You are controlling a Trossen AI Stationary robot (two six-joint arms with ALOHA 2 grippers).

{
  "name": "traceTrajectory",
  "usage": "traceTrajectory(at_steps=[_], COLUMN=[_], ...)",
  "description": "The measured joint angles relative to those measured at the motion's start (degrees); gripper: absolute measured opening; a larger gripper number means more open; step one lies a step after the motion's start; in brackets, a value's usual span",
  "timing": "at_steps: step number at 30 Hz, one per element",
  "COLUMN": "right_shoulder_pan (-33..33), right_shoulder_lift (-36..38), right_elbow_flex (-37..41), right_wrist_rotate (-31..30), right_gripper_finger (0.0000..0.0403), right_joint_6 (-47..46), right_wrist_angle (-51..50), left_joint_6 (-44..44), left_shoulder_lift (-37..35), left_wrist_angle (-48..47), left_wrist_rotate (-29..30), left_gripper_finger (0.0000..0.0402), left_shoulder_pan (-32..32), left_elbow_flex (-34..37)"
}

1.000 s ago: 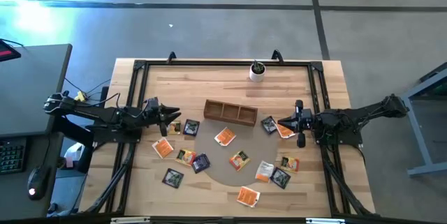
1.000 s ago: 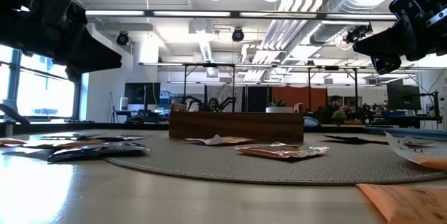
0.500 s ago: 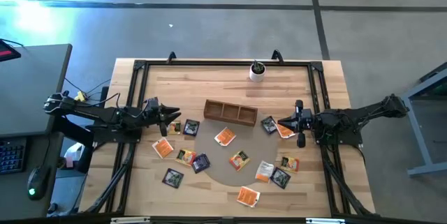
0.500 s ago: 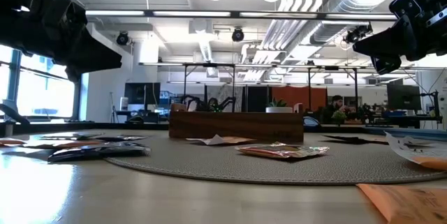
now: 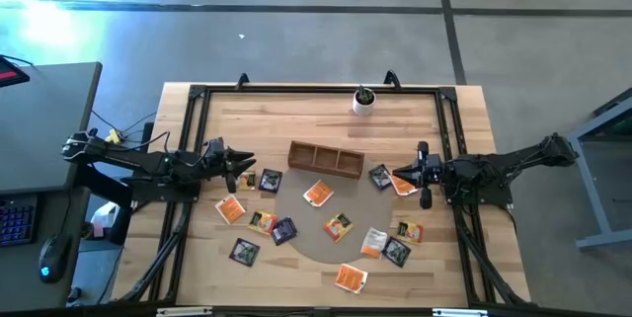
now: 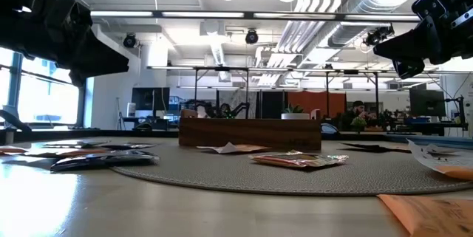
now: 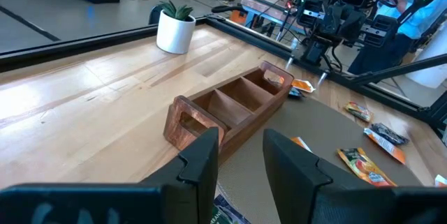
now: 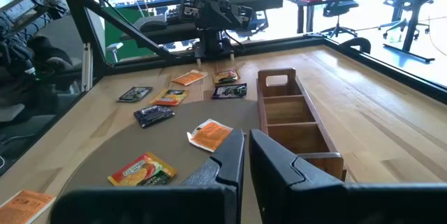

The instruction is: Pick & Place Tea

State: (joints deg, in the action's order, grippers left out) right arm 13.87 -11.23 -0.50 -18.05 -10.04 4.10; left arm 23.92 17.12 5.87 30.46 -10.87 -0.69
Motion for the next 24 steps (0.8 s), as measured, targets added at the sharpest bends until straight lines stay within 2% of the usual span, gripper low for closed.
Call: traceTrajectory(at_steps=[19, 24], right_shoulder_pan=[0.0, 0.0], right_shoulder_lift=[0.0, 0.0], right_elbow_flex=[0.0, 0.0], right_wrist_rotate=[0.0, 0.0], right_gripper_finger=[0.0021, 0.0021], right_joint_6=[0.0, 0.0], right_wrist_angle=[0.0, 0.0], left_joint_6=[0.0, 10.6], left_shoulder_lift=[0.0, 0.0], left_wrist_angle=[0.0, 2.2], left_wrist_rotate=[0.0, 0.0], left_gripper_finger=[0.0112, 0.0112], left_shoulder_pan=[0.0, 0.0], left_elbow_flex=[0.0, -0.3])
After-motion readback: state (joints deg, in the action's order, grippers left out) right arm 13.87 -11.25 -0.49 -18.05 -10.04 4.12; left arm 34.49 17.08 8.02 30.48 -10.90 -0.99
